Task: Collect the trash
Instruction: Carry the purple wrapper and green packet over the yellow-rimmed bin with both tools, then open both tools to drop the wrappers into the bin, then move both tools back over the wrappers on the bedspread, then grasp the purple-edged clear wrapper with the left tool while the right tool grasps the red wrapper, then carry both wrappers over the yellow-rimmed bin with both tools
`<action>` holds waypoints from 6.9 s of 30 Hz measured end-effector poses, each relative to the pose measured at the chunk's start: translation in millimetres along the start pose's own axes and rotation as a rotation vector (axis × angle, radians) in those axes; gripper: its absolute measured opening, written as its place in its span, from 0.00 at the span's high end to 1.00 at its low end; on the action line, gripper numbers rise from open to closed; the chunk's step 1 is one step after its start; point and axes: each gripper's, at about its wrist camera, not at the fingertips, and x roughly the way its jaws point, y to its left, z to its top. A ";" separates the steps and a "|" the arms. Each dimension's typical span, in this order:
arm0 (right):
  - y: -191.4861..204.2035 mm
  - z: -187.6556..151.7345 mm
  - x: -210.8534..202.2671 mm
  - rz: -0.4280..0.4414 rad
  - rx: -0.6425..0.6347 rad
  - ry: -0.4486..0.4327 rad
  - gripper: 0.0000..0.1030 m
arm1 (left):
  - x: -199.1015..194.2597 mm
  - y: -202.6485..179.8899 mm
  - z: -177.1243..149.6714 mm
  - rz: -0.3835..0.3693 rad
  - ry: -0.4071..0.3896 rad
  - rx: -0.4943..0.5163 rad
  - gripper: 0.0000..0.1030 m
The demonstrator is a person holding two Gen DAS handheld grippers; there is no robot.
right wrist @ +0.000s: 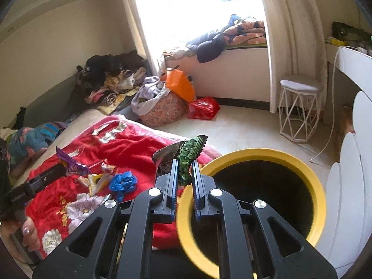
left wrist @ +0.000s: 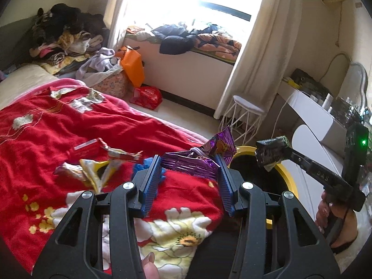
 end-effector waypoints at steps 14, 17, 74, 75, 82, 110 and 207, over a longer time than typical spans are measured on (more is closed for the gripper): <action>-48.5 -3.3 -2.9 -0.111 0.060 -0.007 0.89 | 32.4 -49.9 -6.4 -0.061 0.045 0.062 0.62; -55.8 -5.8 -2.2 -0.151 0.058 -0.007 0.89 | 39.9 -58.3 -9.4 -0.072 0.060 0.075 0.62; -96.3 -22.5 7.5 -0.184 0.141 0.037 0.42 | 76.3 -78.8 -33.1 0.001 0.114 0.142 0.10; -93.5 -22.0 7.7 -0.179 0.136 0.037 0.42 | 73.9 -76.4 -31.5 0.008 0.108 0.138 0.10; -63.7 -18.0 6.9 -0.135 0.069 0.028 0.42 | 57.6 -54.5 -24.8 0.043 0.072 0.093 0.10; 61.4 -19.2 16.3 0.106 -0.127 0.015 0.37 | 20.8 53.2 -8.0 0.227 -0.001 -0.031 0.11; 177.9 -5.0 63.7 0.235 -0.258 0.105 0.90 | -55.7 158.4 5.8 0.234 -0.136 -0.343 0.80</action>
